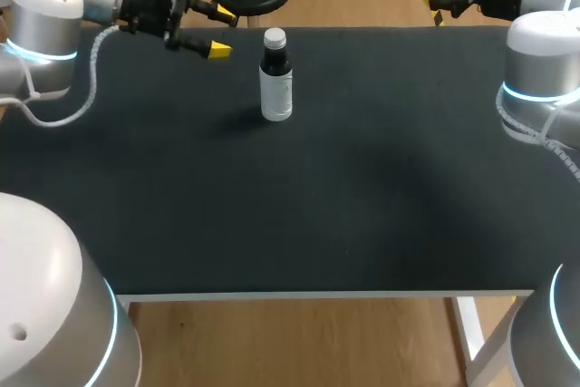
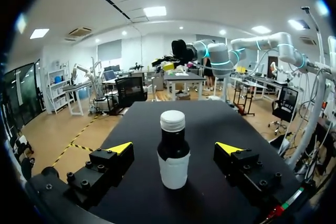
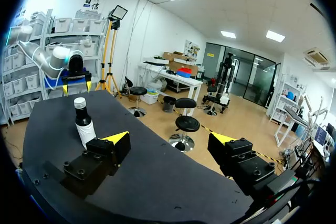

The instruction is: Unscrew the bottle cap

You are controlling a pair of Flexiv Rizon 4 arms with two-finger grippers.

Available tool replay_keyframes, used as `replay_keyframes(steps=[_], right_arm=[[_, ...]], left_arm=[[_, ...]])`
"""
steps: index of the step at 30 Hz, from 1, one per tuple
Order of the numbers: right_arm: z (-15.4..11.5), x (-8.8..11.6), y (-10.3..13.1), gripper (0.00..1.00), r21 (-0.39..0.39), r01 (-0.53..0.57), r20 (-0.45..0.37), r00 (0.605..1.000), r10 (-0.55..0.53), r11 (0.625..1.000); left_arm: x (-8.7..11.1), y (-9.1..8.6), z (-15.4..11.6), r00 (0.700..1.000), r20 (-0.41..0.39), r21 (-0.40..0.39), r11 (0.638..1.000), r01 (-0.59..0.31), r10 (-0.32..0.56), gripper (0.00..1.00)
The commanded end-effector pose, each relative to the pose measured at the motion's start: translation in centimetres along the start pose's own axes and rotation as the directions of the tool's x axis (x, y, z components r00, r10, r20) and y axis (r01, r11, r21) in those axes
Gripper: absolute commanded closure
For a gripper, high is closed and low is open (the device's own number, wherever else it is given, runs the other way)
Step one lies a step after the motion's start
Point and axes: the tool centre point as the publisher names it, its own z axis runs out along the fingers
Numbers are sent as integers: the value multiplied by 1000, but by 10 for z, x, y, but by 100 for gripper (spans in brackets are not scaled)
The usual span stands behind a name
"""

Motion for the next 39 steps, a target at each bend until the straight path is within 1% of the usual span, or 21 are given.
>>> replay_keyframes(steps=[1, 5, 8, 10, 11, 13, 15, 21, 29, 39], right_arm=[[0, 0, 0, 0, 1, 0, -1, 1000, 0, 1000], [0, 0, 0, 0, 1, 0, -1, 1000, 0, 1000], [0, 0, 0, 0, 1, 0, -1, 1000, 0, 1000], [0, 0, 0, 0, 1, 0, -1, 1000, 0, 1000], [0, 0, 0, 0, 1, 0, -1, 1000, 0, 1000], [0, 0, 0, 0, 1, 0, -1, 1000, 0, 1000], [0, 0, 0, 0, 1, 0, -1, 1000, 0, 1000], [0, 0, 0, 0, 1, 0, -1, 1000, 0, 1000], [0, 0, 0, 0, 1, 0, -1, 1000, 0, 1000], [0, 0, 0, 0, 1, 0, -1, 1000, 0, 1000]], left_arm=[[-8, 7, 11, 999, -34, 17, 1000, 12, -12, 0], [-7, 10, 24, 998, -58, 26, 999, 32, -30, 0], [-7, 13, 30, 998, -56, 33, 999, 32, -30, 0], [-8, 15, 35, 998, -52, 23, 999, 23, -22, 0], [-9, 17, 36, 999, -46, 35, 999, 15, -13, 0], [-12, 19, 39, 999, -41, 26, 999, 20, -19, 0], [-14, 20, 40, 999, -35, 38, 999, 11, -9, 0], [-17, 17, 48, 999, -52, 42, 999, -3, 6, 0], [-22, 14, 60, 998, -62, 43, 999, -2, 5, 0], [-19, 12, 79, 996, -87, 71, 997, 1, 6, 0]])
